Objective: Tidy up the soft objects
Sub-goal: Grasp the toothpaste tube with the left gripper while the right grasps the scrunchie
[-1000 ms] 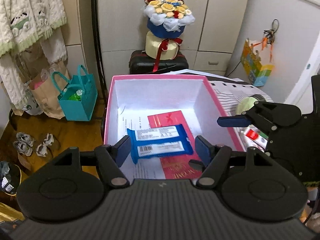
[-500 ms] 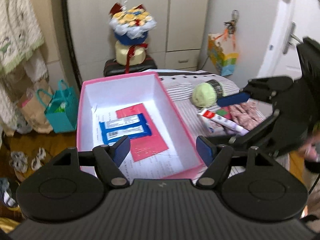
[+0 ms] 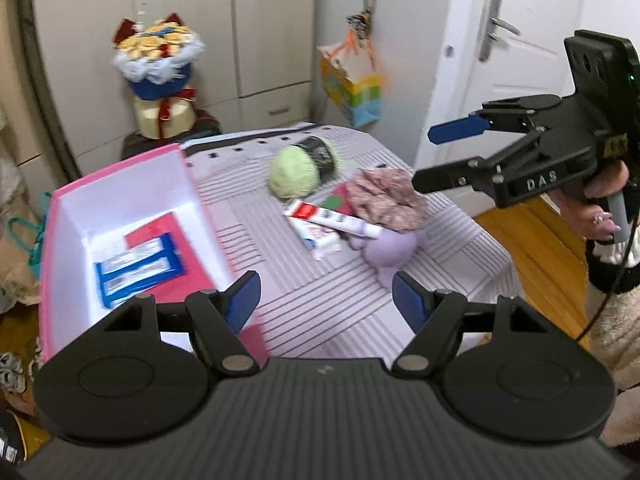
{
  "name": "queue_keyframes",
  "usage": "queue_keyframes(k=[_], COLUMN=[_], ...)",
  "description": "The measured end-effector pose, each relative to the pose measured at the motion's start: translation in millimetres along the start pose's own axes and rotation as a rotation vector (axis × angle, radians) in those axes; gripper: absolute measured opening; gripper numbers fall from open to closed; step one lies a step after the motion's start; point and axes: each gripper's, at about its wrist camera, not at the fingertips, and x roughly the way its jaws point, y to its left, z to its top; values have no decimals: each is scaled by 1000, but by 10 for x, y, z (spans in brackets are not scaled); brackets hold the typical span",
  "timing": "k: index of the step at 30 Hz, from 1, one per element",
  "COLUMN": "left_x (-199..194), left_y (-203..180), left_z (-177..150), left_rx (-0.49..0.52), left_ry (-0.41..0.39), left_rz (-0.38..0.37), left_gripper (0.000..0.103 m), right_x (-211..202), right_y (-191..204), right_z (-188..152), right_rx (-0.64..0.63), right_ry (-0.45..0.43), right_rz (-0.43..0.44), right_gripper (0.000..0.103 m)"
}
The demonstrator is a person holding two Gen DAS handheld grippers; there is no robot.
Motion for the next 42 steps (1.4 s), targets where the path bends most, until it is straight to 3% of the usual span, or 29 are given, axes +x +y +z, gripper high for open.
queue_keyframes(k=[4, 9, 15, 20, 24, 28, 35, 39, 42], left_x=[259, 562, 913, 1227, 1504, 1793, 2069, 2130, 2177], left_y=[-176, -262, -403, -447, -303, -109, 23, -1, -16], left_z=[33, 40, 9, 29, 86, 135, 140, 136, 110], left_rx=[5, -39, -1, 21, -75, -207, -376, -434, -492], left_ry=[29, 6, -68, -86, -65, -25, -21, -30, -19], left_rz=[-40, -64, 27, 114, 126, 92, 41, 29, 16], left_gripper=[72, 72, 71, 68, 60, 51, 37, 37, 37], right_x=[23, 114, 324, 546, 690, 805, 938, 983, 990], right_y=[-171, -353, -539, -667, -714, -716, -722, -740, -717], right_z=[-207, -512, -768, -890, -975, -1041, -1080, -1090, -1135], right_rx=[-1, -11, 5, 28, 16, -15, -38, -15, -1], right_ry=[-12, -52, -93, -121, -136, -145, -142, -148, -150], right_rz=[-30, -60, -101, -120, -120, -120, -102, -82, -80], right_gripper=[83, 83, 83, 82, 81, 79, 66, 58, 45])
